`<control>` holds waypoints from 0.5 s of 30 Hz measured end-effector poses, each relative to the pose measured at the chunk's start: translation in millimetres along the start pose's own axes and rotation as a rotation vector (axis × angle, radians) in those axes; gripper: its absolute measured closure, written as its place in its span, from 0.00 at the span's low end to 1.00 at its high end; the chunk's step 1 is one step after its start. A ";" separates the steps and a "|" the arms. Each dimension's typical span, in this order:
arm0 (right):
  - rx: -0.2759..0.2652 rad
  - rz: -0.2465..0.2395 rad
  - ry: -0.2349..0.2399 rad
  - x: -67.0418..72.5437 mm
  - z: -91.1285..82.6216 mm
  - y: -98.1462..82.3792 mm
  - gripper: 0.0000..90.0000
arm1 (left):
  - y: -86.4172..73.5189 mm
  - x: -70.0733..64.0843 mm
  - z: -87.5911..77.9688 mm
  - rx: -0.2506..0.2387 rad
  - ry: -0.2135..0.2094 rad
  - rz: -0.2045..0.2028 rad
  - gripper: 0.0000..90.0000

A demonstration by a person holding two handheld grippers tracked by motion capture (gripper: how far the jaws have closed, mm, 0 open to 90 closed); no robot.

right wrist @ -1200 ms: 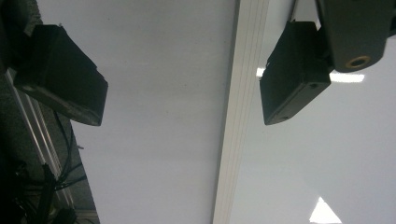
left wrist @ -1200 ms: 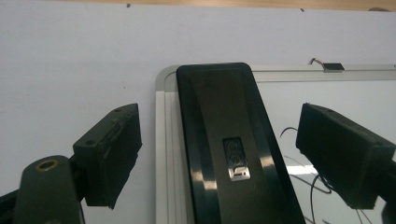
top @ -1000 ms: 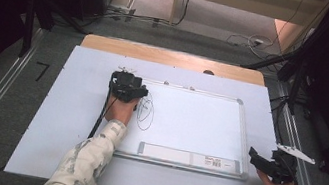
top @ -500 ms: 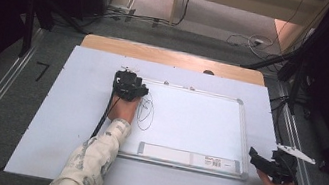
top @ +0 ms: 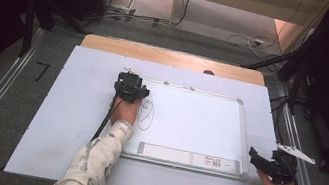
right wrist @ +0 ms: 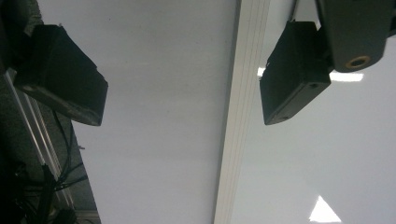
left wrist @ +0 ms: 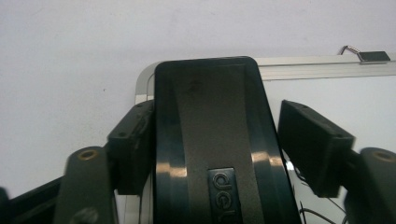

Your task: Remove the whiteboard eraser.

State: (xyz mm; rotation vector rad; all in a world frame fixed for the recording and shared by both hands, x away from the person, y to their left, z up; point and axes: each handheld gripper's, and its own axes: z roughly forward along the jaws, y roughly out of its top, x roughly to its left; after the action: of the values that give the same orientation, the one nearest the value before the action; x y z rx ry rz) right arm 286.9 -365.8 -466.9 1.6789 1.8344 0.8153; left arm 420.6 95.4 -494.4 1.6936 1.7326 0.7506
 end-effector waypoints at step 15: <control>-0.001 0.003 -0.002 -1.0 0.1 -0.3 0.15 | 0.1 -0.1 -0.9 -0.002 0.000 0.003 0.47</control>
State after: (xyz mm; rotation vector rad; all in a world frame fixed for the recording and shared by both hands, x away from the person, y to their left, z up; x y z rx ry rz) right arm 286.9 -366.8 -467.2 1.6822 1.8303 0.8155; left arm 420.1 95.3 -493.8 1.6950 1.7294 0.7535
